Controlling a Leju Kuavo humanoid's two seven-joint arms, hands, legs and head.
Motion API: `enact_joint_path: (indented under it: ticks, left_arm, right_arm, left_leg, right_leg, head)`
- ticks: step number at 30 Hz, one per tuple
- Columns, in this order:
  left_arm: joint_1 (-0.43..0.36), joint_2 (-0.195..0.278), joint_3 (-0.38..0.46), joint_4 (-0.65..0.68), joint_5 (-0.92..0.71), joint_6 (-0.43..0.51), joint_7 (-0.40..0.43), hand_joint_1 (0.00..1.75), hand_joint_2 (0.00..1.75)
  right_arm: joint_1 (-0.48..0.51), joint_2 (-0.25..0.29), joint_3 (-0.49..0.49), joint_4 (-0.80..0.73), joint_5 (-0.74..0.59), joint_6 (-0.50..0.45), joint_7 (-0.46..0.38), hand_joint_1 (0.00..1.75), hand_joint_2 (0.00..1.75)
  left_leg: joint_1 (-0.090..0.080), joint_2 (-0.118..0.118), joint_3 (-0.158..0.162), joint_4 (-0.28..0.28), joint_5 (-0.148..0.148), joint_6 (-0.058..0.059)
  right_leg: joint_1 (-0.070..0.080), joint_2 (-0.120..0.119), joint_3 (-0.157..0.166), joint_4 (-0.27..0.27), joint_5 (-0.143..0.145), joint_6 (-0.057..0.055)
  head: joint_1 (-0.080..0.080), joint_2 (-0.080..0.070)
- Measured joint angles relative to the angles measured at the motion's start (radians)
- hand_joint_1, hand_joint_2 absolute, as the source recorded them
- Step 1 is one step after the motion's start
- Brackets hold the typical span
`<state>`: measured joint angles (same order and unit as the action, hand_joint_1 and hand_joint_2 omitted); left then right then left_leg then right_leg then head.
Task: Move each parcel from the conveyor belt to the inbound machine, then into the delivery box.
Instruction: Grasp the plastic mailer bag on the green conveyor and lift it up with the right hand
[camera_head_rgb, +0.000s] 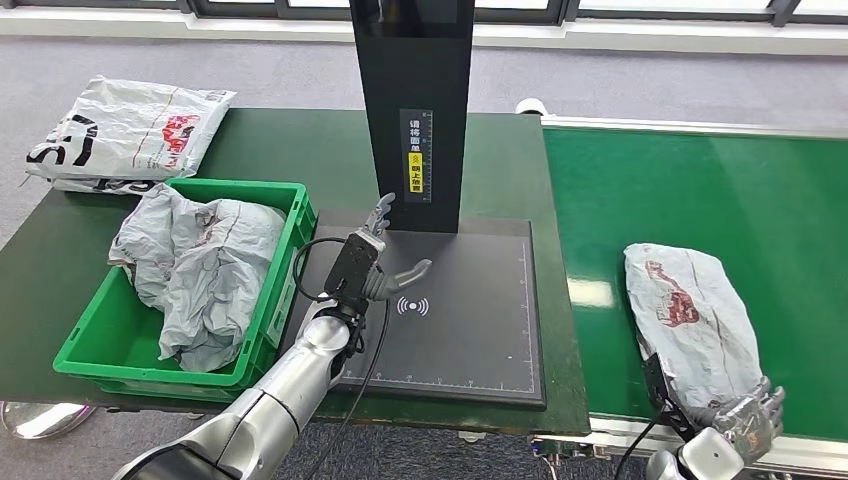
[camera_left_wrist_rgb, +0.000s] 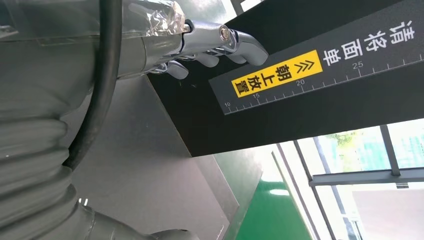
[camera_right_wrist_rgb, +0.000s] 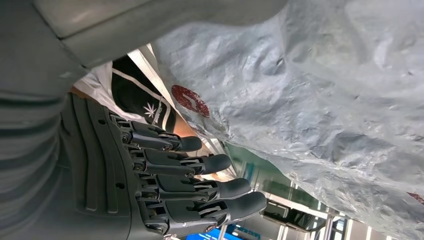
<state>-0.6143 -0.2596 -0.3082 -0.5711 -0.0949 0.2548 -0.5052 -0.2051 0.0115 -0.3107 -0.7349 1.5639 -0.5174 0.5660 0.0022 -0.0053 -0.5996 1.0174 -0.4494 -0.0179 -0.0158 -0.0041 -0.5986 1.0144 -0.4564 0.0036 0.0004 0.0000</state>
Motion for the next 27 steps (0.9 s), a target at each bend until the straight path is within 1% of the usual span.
enact_joint_path:
  ticks: [2,4,5,7,9,18,24,27]
  left_arm:
    - [-0.001,0.001,0.003,0.000,-0.001,-0.001,0.012,0.00,1.75]
    - [-0.004,0.003,0.010,-0.001,-0.005,-0.006,0.031,0.00,1.75]
    - [-0.006,0.004,0.015,-0.003,-0.010,-0.010,0.040,0.00,1.75]
    - [-0.012,0.006,0.027,-0.008,-0.025,-0.019,0.053,0.00,1.75]
    - [-0.015,0.007,0.040,-0.014,-0.037,-0.022,0.058,0.00,1.75]
    - [-0.015,0.008,0.078,-0.024,-0.056,-0.024,0.061,0.00,1.75]
    - [-0.015,0.008,0.082,-0.025,-0.068,-0.025,0.061,0.00,1.75]
    - [-0.015,0.008,0.086,-0.025,-0.073,-0.026,0.062,0.00,1.75]
  right_arm:
    - [-0.011,0.000,0.000,0.000,-0.054,0.049,-0.071,1.75,1.75]
    - [-0.032,0.000,0.000,-0.003,-0.116,0.129,-0.161,1.75,1.75]
    - [-0.042,0.000,0.000,-0.008,-0.130,0.164,-0.185,1.75,1.75]
    - [-0.057,0.000,0.000,-0.021,-0.132,0.210,-0.192,1.75,1.75]
    - [-0.066,0.000,0.000,-0.030,-0.130,0.230,-0.190,1.75,1.75]
    - [-0.075,0.002,0.000,-0.036,-0.122,0.233,-0.196,1.75,1.75]
    - [-0.074,0.014,0.000,-0.038,-0.113,0.239,-0.181,1.75,1.75]
    - [-0.074,0.022,0.000,-0.047,-0.110,0.226,-0.192,1.75,1.75]
  left_leg:
    - [0.000,0.001,0.000,0.000,0.000,0.000]
    - [0.000,0.003,0.001,0.000,0.000,0.000]
    - [0.000,0.004,0.001,0.000,0.000,0.000]
    - [0.000,0.005,0.002,0.000,0.000,0.000]
    - [0.000,0.005,0.002,0.000,0.000,0.000]
    - [0.000,0.004,0.002,0.000,0.001,0.000]
    - [0.000,0.003,0.001,0.000,0.001,0.000]
    - [0.000,0.003,0.001,0.000,0.001,0.000]
  right_leg:
    - [0.000,0.001,0.000,0.000,0.000,0.000]
    - [0.000,0.003,0.000,0.000,0.001,0.000]
    - [0.000,0.004,-0.001,0.000,0.002,0.001]
    - [0.000,0.004,-0.001,0.000,0.002,0.001]
    - [0.000,0.005,0.000,0.000,0.002,0.001]
    - [0.000,0.004,0.000,0.000,0.002,0.001]
    - [0.000,0.004,0.000,0.000,0.002,0.001]
    - [0.000,0.004,0.000,0.000,0.002,0.001]
  head:
    - [0.000,0.000]
    - [0.000,0.000]
    - [0.000,0.000]
    - [0.000,0.000]
    - [0.000,0.000]
    - [0.000,0.000]
    - [0.000,0.000]
    - [0.000,0.000]
